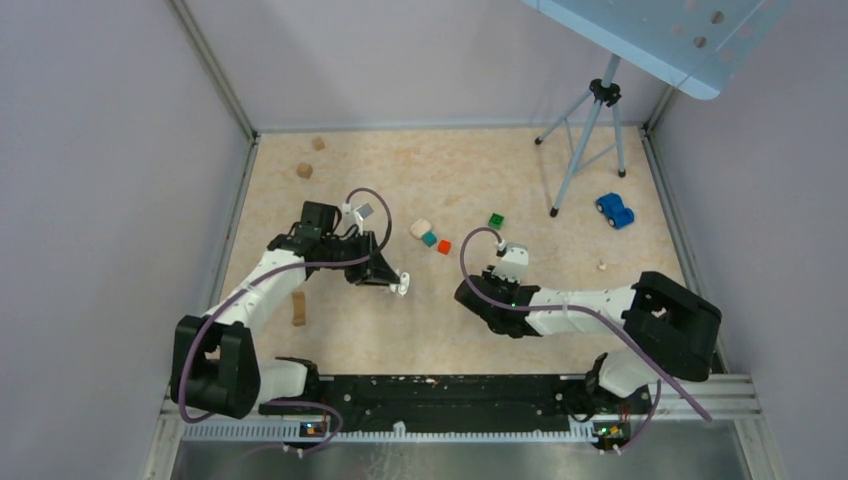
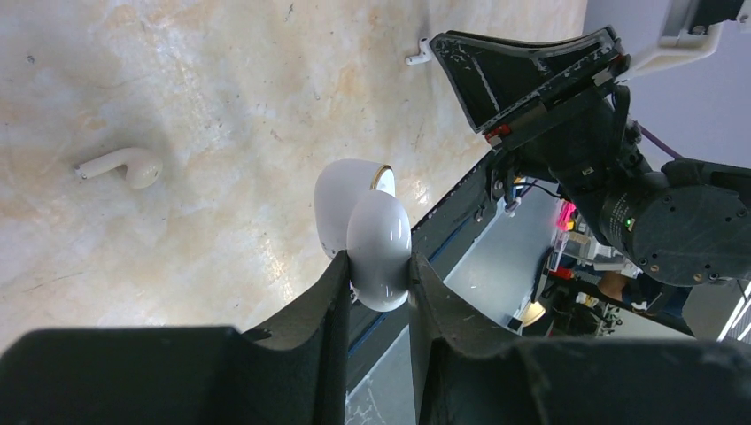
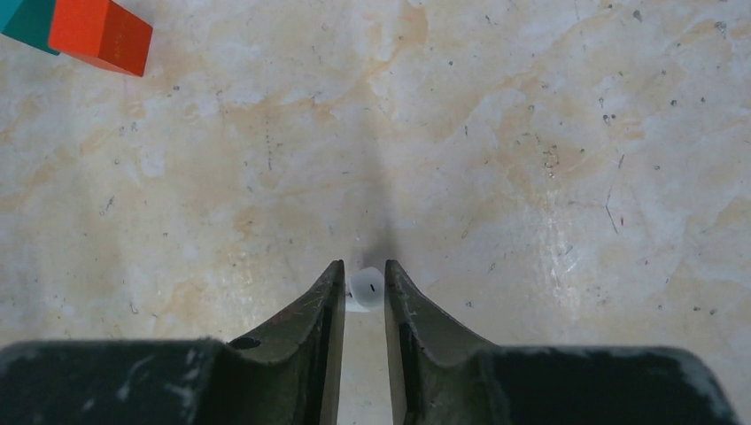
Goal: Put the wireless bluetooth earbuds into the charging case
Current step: Place the right earbud at the center of the board, then pick up the charging case from the center of the board.
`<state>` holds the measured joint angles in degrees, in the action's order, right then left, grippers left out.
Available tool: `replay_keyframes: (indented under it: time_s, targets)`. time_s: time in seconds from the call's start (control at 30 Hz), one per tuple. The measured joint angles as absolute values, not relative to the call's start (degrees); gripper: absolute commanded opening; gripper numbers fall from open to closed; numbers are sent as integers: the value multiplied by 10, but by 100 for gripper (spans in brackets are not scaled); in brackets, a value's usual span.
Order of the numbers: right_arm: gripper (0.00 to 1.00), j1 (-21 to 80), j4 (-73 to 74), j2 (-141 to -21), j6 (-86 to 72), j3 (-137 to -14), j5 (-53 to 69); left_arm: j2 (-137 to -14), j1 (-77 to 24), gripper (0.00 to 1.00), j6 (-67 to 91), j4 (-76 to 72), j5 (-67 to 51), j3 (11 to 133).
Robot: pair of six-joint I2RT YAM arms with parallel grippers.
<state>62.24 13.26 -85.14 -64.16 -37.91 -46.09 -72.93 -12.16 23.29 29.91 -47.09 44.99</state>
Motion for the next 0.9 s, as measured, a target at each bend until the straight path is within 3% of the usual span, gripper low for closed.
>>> replay_keyframes:
  time_s: [0.2,0.53,0.9]
  targets:
    - [27,606,175,-814,-646,-384,-409,-729,-123,0,237,320,-477,467]
    - [33,602,241,-649,-722,-373,-332,-729,-126,1,254,343,-481,470]
    - [34,578,191,-685,-811,-300,-299,-738,-131,1,250,348,-482,508]
